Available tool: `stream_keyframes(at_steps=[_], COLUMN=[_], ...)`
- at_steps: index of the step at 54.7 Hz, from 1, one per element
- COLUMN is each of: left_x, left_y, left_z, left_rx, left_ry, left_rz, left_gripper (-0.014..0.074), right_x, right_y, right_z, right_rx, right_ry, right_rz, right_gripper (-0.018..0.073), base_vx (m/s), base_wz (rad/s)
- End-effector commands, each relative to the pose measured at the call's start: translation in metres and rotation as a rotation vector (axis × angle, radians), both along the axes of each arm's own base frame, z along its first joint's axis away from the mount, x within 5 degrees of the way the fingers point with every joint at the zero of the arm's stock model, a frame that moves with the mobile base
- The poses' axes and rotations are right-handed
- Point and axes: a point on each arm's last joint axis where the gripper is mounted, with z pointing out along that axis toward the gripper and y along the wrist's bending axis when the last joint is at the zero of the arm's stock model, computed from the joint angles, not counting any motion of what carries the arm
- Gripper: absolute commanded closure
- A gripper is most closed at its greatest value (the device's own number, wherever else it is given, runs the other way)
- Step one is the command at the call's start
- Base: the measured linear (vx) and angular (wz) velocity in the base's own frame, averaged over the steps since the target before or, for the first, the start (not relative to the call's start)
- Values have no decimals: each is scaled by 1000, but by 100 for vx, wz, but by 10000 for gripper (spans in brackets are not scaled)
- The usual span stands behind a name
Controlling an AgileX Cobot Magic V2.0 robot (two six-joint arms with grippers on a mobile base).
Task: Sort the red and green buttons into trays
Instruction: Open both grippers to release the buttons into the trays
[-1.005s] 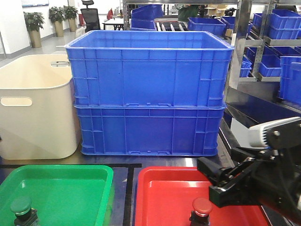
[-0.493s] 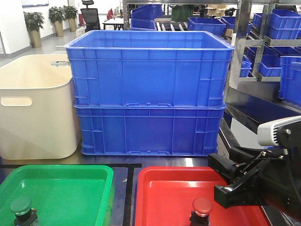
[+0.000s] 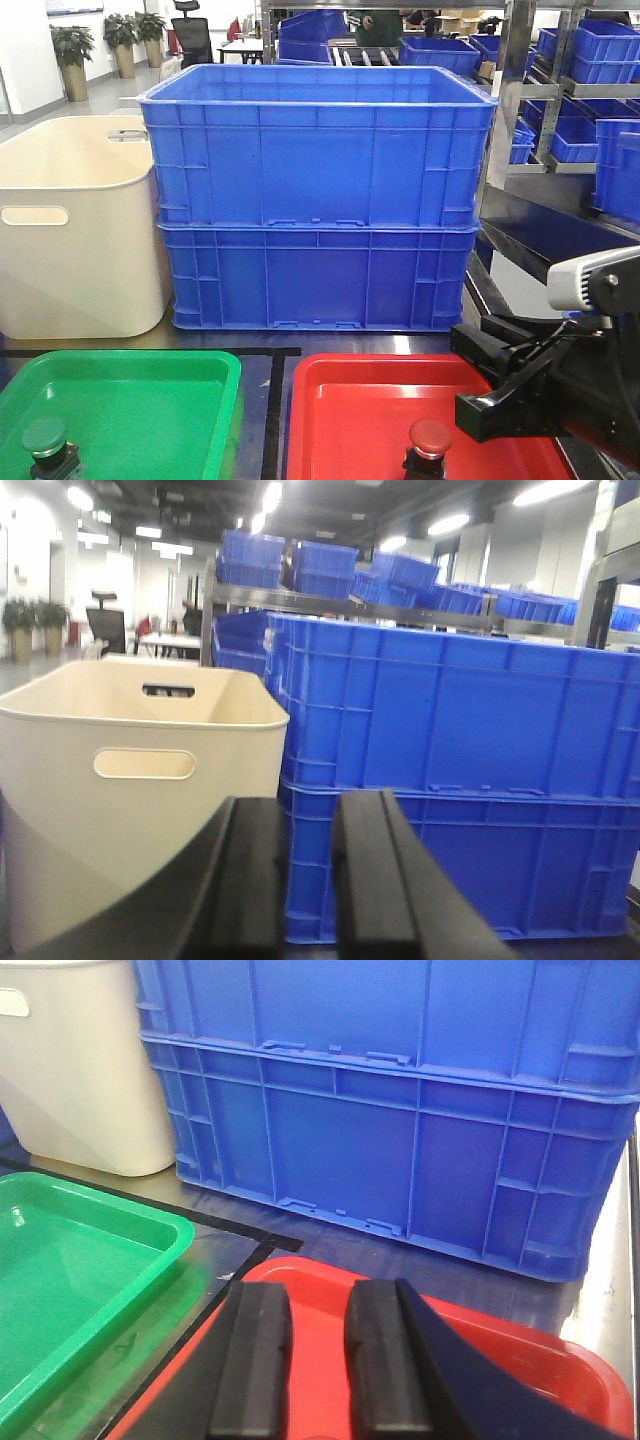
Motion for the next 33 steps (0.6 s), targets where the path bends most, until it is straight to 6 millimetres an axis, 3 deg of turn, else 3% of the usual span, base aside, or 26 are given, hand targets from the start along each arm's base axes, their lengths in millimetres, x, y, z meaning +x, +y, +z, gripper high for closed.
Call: stream_keyframes(at_steps=[1, 9, 22, 33], left_x=[-13, -33, -55, -68], left_y=[1, 4, 13, 17], left_z=[-9, -57, -129, -139], left_rx=[-5, 3, 16, 46], left_ry=[-105, -54, 90, 118], left_rz=[-12, -11, 56, 91], left_gripper=[453, 605, 604, 603], right_x=[-3, -3, -3, -3], right_y=[-1, -1, -1, -1], right_z=[23, 23, 23, 23], right_rx=[47, 47, 47, 47], right_ry=[-124, -124, -124, -123], right_rz=[5, 5, 5, 5], right_gripper=[328, 328, 328, 328], base_vx=[0, 0, 0, 0], base_wz=[0, 0, 0, 0])
